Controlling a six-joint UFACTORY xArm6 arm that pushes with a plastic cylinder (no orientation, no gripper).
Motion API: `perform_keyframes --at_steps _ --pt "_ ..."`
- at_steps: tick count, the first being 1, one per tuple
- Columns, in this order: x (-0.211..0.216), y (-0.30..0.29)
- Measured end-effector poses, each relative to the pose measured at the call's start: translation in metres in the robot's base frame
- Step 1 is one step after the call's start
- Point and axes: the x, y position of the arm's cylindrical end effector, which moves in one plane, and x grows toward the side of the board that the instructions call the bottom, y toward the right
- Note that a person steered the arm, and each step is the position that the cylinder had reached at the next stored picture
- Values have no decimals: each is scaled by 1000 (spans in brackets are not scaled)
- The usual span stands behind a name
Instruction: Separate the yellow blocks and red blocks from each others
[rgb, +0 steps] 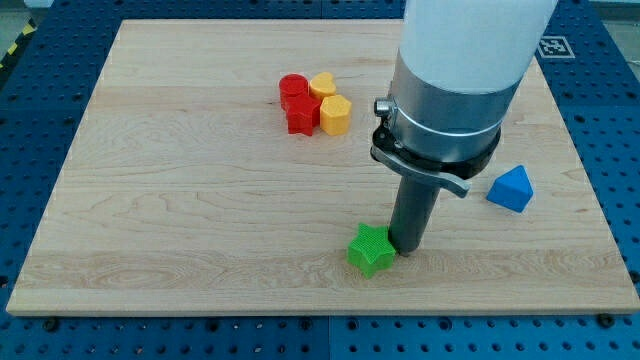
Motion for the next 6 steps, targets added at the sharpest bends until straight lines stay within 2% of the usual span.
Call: perform_keyframes --at_steps 1,2,3,5,6 --pt "0 0" --pt "-24 1" --pt "-70 -17" --pt "-128 -83" --pt "-183 -90"
